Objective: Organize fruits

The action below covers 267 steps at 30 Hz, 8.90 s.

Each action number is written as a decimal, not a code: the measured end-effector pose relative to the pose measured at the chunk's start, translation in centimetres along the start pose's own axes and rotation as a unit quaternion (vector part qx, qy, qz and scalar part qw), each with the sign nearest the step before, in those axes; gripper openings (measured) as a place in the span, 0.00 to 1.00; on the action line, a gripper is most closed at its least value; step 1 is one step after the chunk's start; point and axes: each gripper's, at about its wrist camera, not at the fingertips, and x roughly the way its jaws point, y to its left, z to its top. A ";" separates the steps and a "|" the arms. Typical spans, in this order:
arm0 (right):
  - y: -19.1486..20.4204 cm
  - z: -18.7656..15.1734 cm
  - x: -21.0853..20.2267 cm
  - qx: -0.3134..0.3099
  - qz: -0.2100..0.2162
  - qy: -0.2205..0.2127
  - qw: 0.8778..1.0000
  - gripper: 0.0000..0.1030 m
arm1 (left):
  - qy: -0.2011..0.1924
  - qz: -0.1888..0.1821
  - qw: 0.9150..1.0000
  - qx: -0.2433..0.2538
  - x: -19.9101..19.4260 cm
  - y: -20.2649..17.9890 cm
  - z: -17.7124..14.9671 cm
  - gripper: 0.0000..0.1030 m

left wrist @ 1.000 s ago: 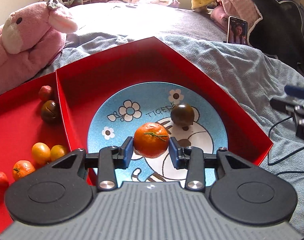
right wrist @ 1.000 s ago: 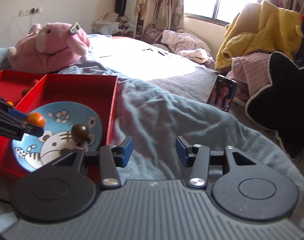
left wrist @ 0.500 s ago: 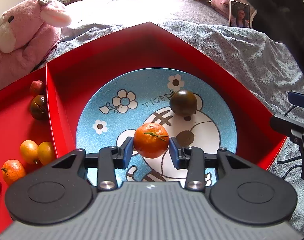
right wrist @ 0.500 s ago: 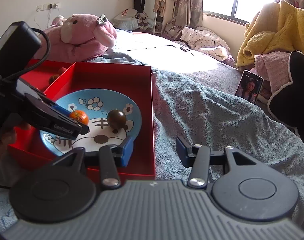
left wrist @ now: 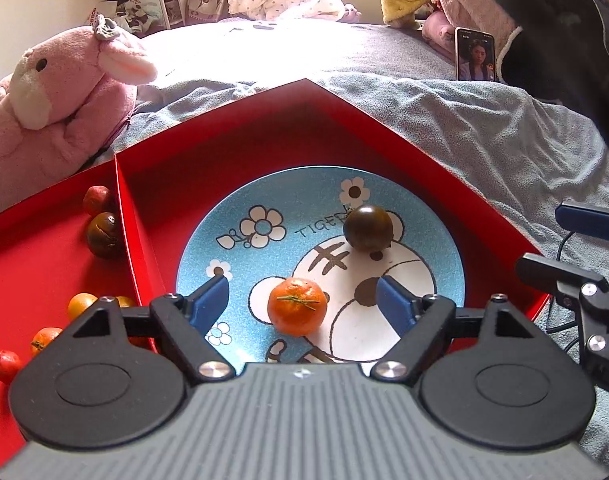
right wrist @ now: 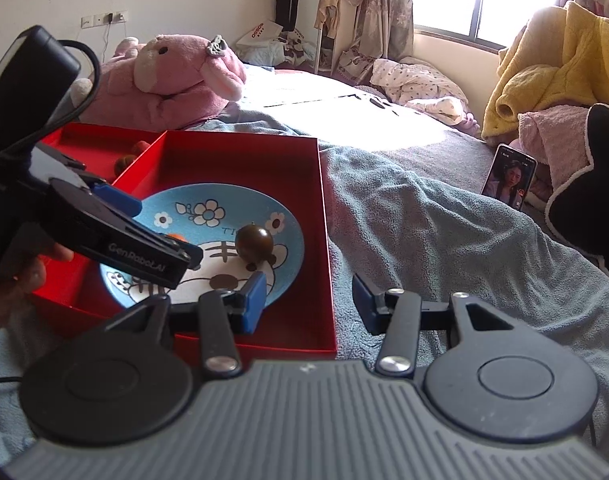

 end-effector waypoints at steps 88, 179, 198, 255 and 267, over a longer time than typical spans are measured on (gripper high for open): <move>21.6 7.1 7.5 -0.146 0.230 0.012 0.962 0.59 | 0.017 0.111 0.983 -0.147 -6.9 22.4 -7.2 0.81; 13.1 1.4 -0.4 0.004 0.156 -0.059 0.986 0.41 | -0.029 0.149 0.983 -0.107 -10.3 16.8 -8.0 0.34; 3.2 3.7 5.4 0.067 0.042 -0.005 0.997 0.41 | -0.052 0.037 0.997 -0.038 -5.7 8.7 1.0 0.34; 6.6 4.1 7.2 -0.004 0.050 0.063 0.997 0.47 | -0.025 0.077 0.996 -0.031 -4.2 12.2 -0.5 0.72; 10.6 5.6 5.3 -0.053 0.099 0.044 0.993 0.47 | -0.021 0.117 0.990 -0.073 -4.9 16.4 -2.6 0.72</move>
